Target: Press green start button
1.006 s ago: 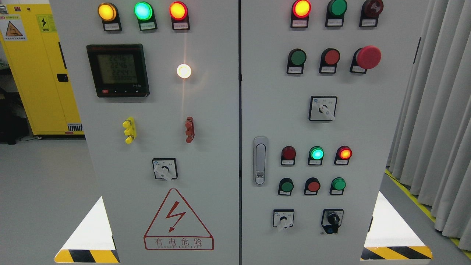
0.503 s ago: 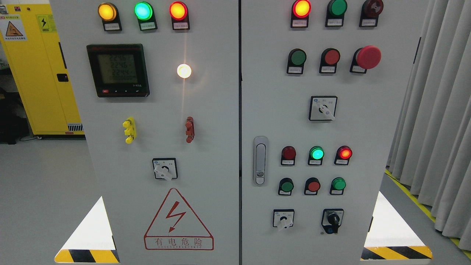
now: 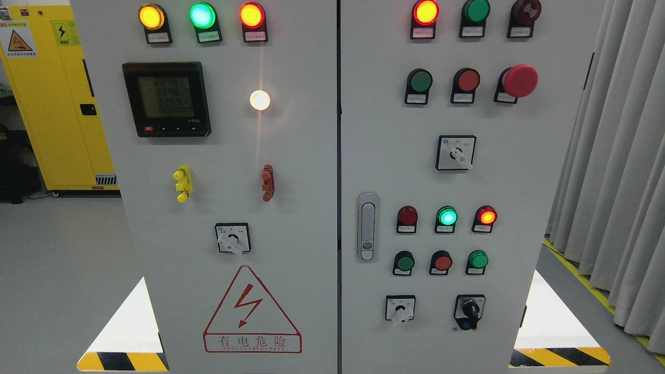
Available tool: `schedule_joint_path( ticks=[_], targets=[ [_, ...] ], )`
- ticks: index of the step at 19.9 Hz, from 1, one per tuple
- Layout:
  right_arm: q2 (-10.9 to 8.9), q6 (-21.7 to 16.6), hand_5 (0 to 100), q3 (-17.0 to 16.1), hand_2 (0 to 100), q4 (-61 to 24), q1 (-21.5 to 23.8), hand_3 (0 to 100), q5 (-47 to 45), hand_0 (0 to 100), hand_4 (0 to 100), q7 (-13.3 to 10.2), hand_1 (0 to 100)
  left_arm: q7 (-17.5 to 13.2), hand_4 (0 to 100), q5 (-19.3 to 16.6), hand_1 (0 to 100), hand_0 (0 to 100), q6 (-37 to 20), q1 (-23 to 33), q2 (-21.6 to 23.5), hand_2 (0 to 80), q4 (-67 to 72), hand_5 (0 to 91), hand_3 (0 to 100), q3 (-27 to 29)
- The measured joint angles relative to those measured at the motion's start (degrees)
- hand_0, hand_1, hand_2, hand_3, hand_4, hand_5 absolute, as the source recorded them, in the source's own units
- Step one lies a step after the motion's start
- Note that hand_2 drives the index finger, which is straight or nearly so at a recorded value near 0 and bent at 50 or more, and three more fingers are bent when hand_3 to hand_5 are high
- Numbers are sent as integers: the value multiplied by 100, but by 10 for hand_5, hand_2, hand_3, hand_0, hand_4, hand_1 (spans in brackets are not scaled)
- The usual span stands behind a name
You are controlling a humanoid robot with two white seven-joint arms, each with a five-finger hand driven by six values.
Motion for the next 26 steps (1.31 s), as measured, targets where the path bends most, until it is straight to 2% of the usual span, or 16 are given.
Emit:
schedule_joint_path(
  ticks=[2,4,7,9,10,15,17,18,19,20,21,26],
  targets=[
    [3,-115,135,77,0,-529,102,280,151,256,306,-5,457,0,0,0,556,120,0,0,0,0,0,0,0,1],
    [5,-272,203,142,0,-1021,162,337,302,245,392,-9,475,-1,0,0,556,120,0,0,-6,0,0,0,0,1],
    [-5,-535,270,220,0,-1758,187,422,630,240,453,-29,511,-3,0,0,556,120,0,0,-55,0,0,0,0,1],
    [-13,-708,301,260,0,-2248,168,448,948,247,480,-29,524,-3,0,0,556,120,0,0,-95,0,0,0,0,2],
    [-18,-794,348,278,0,-2498,145,487,1125,262,523,-10,537,-3,0,0,556,120,0,0,-113,0,-1,0,0,2],
    [-34,-1202,411,320,0,-3623,-18,538,1996,286,589,27,566,-3,0,0,556,120,0,0,-208,0,0,0,0,2],
    [-43,-1293,415,295,0,-4042,-123,549,2270,291,596,33,569,-3,0,0,556,120,-1,0,-249,0,0,0,0,2],
    [-50,-1315,448,284,0,-4255,-187,588,2370,294,631,36,573,-3,0,0,556,120,-1,0,-268,0,0,0,0,2],
    [-58,-1334,552,275,0,-4442,-242,686,2457,296,720,46,578,-3,0,0,556,120,-1,0,-289,0,0,0,0,2],
    [-71,-1348,552,266,0,-4639,-305,686,2529,296,720,56,578,-3,0,0,556,120,-1,0,-311,0,0,0,0,2],
    [-84,-1355,596,256,0,-4852,-369,743,2597,299,751,56,585,-3,0,0,556,120,-6,0,-334,0,0,0,0,2],
    [-135,-1380,648,130,0,-5757,-681,780,2863,316,789,35,595,-3,0,0,556,120,-26,0,-423,0,0,0,0,-2]
  ],
)
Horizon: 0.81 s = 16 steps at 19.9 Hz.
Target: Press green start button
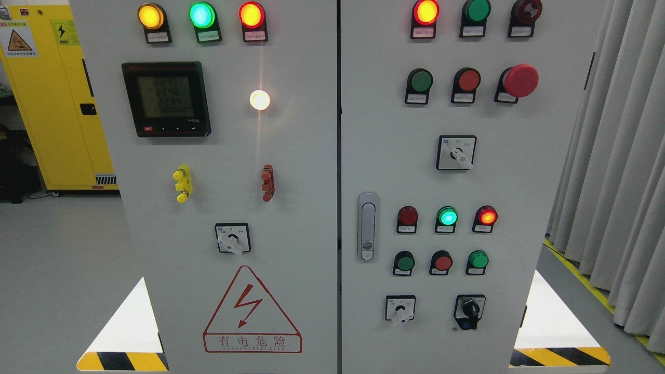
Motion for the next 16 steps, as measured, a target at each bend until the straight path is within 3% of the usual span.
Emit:
schedule_joint_path(
  ticks=[9,16],
  targets=[
    [-49,-10,683,-174,0,-948,-955,782,226,346,804,-42,614,-1,0,-6,556,120,20,0,-100,0,0,0,0,-8],
    [-92,-14,681,-174,0,-1283,-1553,773,400,371,808,141,621,-1,0,-8,556,120,26,0,-137,0,0,0,0,-12]
  ],
)
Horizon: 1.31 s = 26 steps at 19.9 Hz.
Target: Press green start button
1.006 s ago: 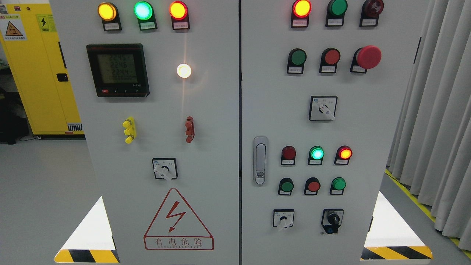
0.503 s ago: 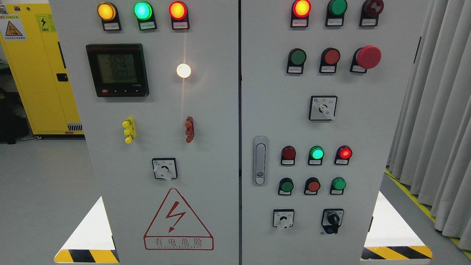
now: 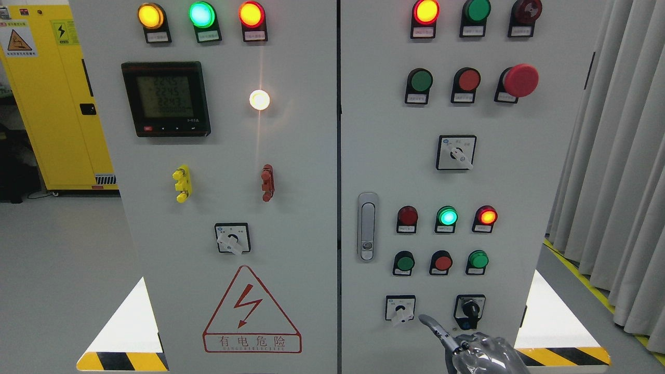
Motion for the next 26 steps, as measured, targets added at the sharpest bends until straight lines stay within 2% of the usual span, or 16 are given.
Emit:
schedule_joint_path(
  ticks=[14,26],
  targets=[
    [-59,46,663,152,0,331,-854,750,196,393,787,95,621,-33,0,-1,556,120,1,0,-32,0,0,0,0,-3],
    [-73,52,660,193,0,879,-1170,745,211,399,780,96,619,1,0,-1,556,120,1,0,-40,0,0,0,0,-4]
  ],
)
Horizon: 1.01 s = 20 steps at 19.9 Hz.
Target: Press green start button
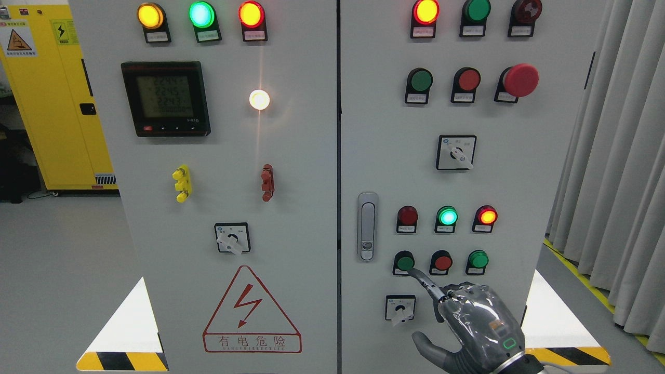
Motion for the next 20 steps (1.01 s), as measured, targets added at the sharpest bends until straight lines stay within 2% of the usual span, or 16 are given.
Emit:
schedule_joint_path(
  ticks=[20],
  targets=[
    [-7,31,657,17,0,294,-208,742,4,403,778,-18,615,4,0,0,556,120,1,0,-4,0,0,0,0,-1]
  ],
)
